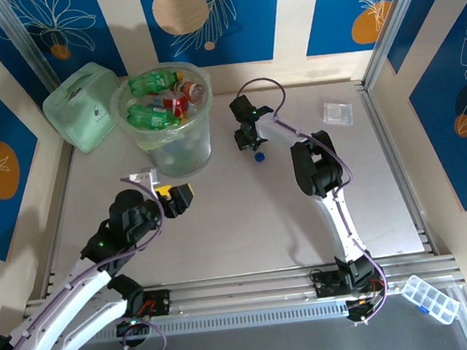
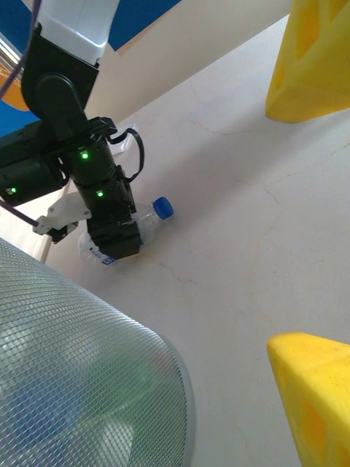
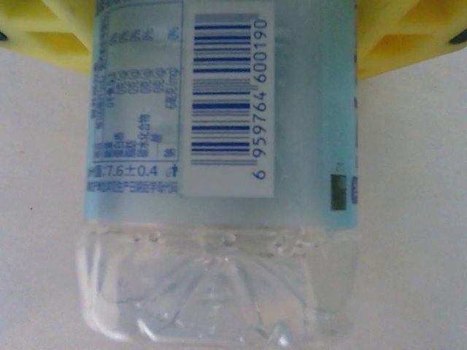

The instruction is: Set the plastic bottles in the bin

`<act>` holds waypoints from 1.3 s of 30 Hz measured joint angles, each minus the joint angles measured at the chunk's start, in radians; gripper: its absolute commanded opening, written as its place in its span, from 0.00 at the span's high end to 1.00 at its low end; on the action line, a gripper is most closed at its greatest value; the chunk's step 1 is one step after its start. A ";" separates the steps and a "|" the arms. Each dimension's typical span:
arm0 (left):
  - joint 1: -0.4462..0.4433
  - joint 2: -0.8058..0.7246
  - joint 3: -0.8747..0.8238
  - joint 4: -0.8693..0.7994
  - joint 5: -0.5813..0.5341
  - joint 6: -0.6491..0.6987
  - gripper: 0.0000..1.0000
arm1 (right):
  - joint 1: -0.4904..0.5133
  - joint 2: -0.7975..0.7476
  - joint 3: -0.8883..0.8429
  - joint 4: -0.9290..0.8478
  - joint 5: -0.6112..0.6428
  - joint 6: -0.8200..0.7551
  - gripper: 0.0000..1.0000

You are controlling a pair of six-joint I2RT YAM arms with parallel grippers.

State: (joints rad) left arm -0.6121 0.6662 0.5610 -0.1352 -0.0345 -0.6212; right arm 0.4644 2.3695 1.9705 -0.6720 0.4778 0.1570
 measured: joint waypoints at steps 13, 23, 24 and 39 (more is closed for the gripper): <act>0.000 -0.029 -0.028 0.030 0.013 -0.009 0.12 | 0.021 -0.610 -0.581 0.256 -0.183 0.159 0.47; 0.000 0.080 -0.027 0.149 0.168 -0.043 0.00 | 0.142 -1.072 -1.067 0.614 -0.455 0.304 0.47; 0.000 0.093 -0.023 0.166 0.187 -0.051 0.01 | 0.175 -1.109 -1.108 0.640 -0.456 0.304 0.47; -0.127 0.322 0.137 0.247 0.316 -0.059 0.00 | 0.506 -1.286 -1.253 0.718 -0.158 0.183 0.48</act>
State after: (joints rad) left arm -0.7387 0.9886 0.6975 0.1120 0.2817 -0.6804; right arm 0.9707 1.0836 0.7174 0.0460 0.3202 0.3401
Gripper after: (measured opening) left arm 0.995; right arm 0.528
